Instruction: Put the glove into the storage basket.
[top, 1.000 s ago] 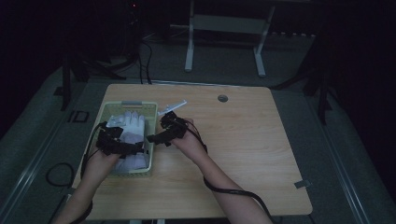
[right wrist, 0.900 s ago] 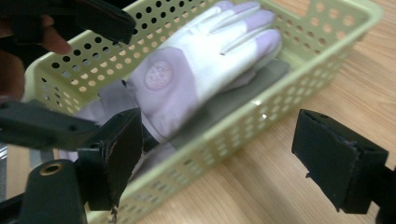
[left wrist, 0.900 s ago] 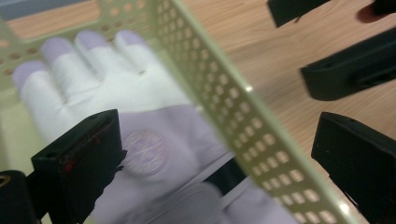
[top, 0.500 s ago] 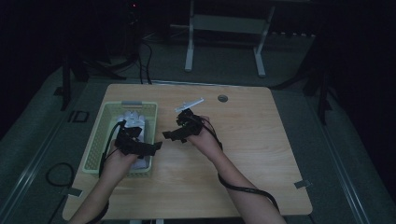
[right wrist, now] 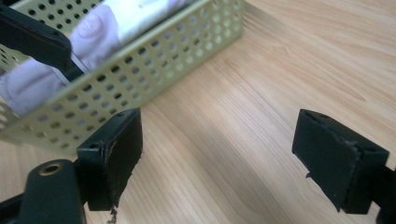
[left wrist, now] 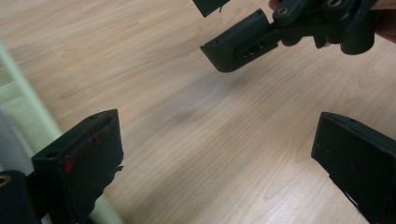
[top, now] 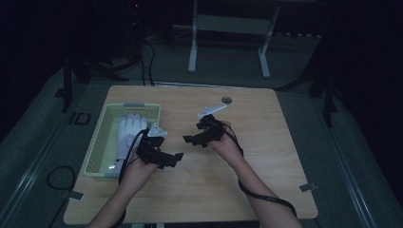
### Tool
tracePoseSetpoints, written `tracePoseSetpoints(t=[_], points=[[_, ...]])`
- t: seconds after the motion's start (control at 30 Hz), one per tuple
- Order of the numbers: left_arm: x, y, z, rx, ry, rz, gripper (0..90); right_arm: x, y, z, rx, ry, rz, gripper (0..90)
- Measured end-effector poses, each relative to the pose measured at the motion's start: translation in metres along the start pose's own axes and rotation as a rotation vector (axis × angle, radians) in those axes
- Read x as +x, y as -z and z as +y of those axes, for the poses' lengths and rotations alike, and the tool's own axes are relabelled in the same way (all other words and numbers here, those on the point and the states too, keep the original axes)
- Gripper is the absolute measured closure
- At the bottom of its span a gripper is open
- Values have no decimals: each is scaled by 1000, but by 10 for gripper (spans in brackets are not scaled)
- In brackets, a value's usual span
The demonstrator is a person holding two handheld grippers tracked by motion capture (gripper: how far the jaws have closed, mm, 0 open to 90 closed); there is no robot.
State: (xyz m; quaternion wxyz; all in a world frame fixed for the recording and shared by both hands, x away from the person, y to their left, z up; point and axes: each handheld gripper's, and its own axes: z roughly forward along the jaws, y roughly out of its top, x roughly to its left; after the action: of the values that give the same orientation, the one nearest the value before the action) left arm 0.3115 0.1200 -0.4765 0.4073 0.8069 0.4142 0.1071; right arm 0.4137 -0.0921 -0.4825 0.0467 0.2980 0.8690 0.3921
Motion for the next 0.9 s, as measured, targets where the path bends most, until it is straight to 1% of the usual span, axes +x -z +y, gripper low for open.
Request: tracePoseSetpoints(t=[0.03,0.07,0.1,0.17,0.23,0.3,0.33,0.43,0.5,0.6,0.67,0.73,0.8,0.83,0.87,0.9], points=[[-3,-4,0,8,-6,-10,25,-2,2,-3,0,-2,-3,163],[-5,-6,0,6,-7,-15,25,-5,5,-7,-4,-12,-3,163],[-6,-8,0,6,-12,-24,25,-6,6,-9,-5,-12,-6,163],[-9,-13,-1,21,-19,-40,25,-9,8,-16,-6,-19,-5,163],[-12,-17,-2,21,-21,-51,25,-13,10,-22,0,-29,-5,163],[-16,-22,-3,13,-25,-71,25,-16,12,-29,-2,-42,-5,163],[-17,-24,-3,17,-32,-79,25,-18,13,-32,-1,-46,-5,163],[-23,-31,-4,17,-39,-96,25,-22,16,-43,-3,-61,-6,163],[-27,-35,-6,10,-43,-122,25,-25,17,-49,1,-62,-8,163],[-34,-40,-7,-2,-64,-141,25,-29,18,-58,11,-60,-14,152],[-38,-43,-9,4,-81,-145,25,-30,20,-64,0,-54,-18,152],[-43,-47,-11,9,-90,-160,25,-31,22,-70,-9,-43,-22,152],[-46,-52,-13,23,-98,-172,25,-32,25,-76,-17,-30,-35,152],[-46,-52,-13,23,-98,-172,25,-32,25,-76,-17,-30,-35,152],[-50,-59,-17,22,-93,-189,25,-32,29,-84,-23,-32,-57,152],[-51,-61,-18,23,-95,-192,25,-32,30,-87,-24,-27,-62,152]])
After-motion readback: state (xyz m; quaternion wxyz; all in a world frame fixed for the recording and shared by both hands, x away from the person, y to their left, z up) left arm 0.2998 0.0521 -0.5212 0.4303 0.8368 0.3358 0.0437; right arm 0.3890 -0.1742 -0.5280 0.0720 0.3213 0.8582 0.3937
